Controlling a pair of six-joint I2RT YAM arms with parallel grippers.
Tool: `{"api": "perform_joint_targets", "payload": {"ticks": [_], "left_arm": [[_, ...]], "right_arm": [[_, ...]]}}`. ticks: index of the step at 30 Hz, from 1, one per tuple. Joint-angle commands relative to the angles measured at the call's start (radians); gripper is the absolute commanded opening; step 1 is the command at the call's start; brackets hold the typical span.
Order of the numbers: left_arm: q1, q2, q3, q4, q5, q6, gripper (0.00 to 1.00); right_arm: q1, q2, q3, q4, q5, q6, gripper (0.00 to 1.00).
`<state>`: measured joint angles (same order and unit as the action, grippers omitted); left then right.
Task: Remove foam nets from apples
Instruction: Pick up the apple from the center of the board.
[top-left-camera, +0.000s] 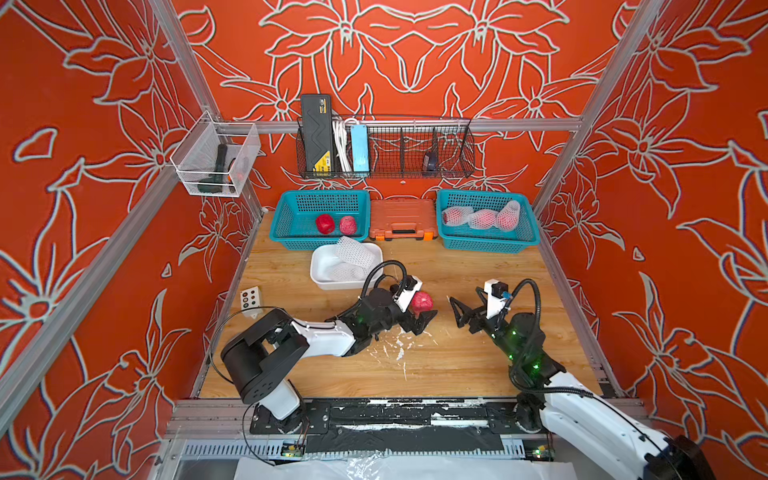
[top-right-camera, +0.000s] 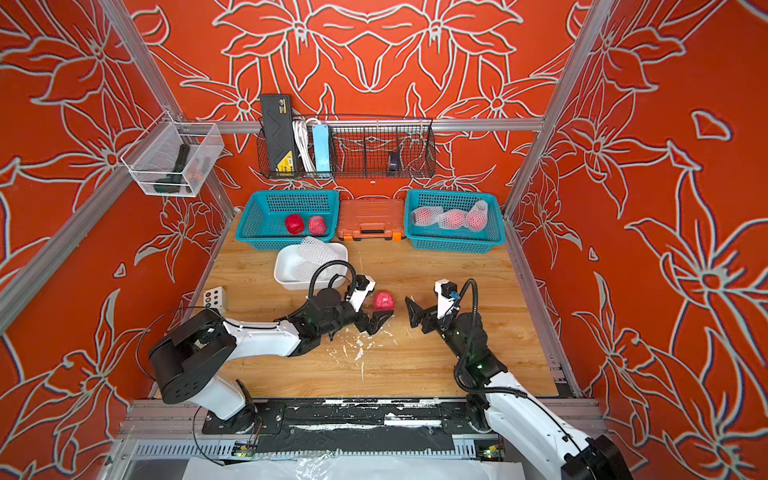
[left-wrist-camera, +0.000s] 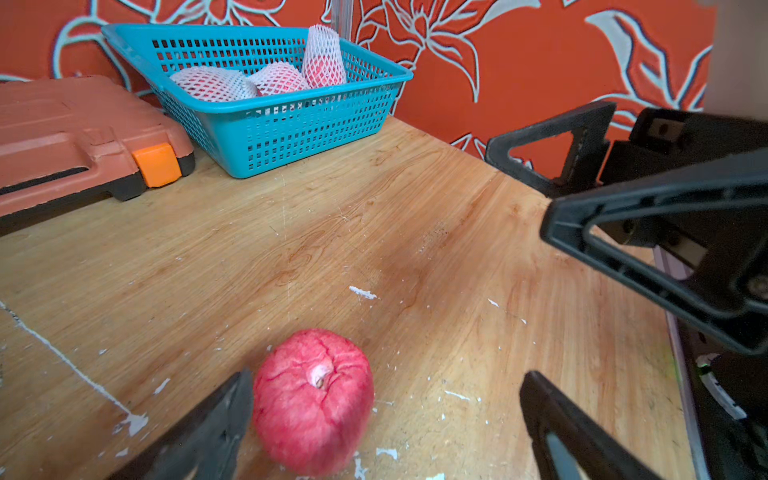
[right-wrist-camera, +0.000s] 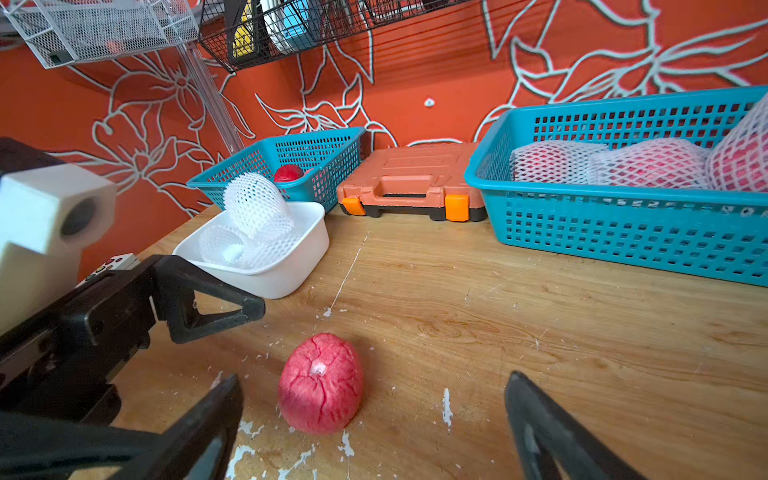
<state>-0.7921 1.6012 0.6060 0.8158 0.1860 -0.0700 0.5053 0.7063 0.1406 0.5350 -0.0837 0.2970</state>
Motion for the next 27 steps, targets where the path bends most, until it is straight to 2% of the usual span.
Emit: {"api": "perform_joint_targets", "payload": {"ticks": [1,6,12,25,27], "left_arm": [[-0.004,0.043,0.011,0.046,0.033,0.015,0.98],[-0.006,0.110,0.036,0.065,0.004,0.031,0.98],[-0.004,0.169,0.072,0.087,-0.094,0.019,0.98],[0.011,0.343,0.189,0.070,-0.058,0.001,0.98],[0.012,0.354,0.202,0.059,-0.048,0.002,0.92]], "right_arm": [[0.007,-0.008,-0.001,0.005,0.022,-0.012,0.98],[0.007,-0.013,-0.009,0.014,0.031,-0.001,0.98],[0.006,-0.020,-0.007,0.006,0.035,0.004,0.98],[0.006,-0.063,-0.005,-0.042,0.061,0.004,0.98],[0.006,-0.070,-0.006,-0.043,0.062,0.005,0.98]]}}
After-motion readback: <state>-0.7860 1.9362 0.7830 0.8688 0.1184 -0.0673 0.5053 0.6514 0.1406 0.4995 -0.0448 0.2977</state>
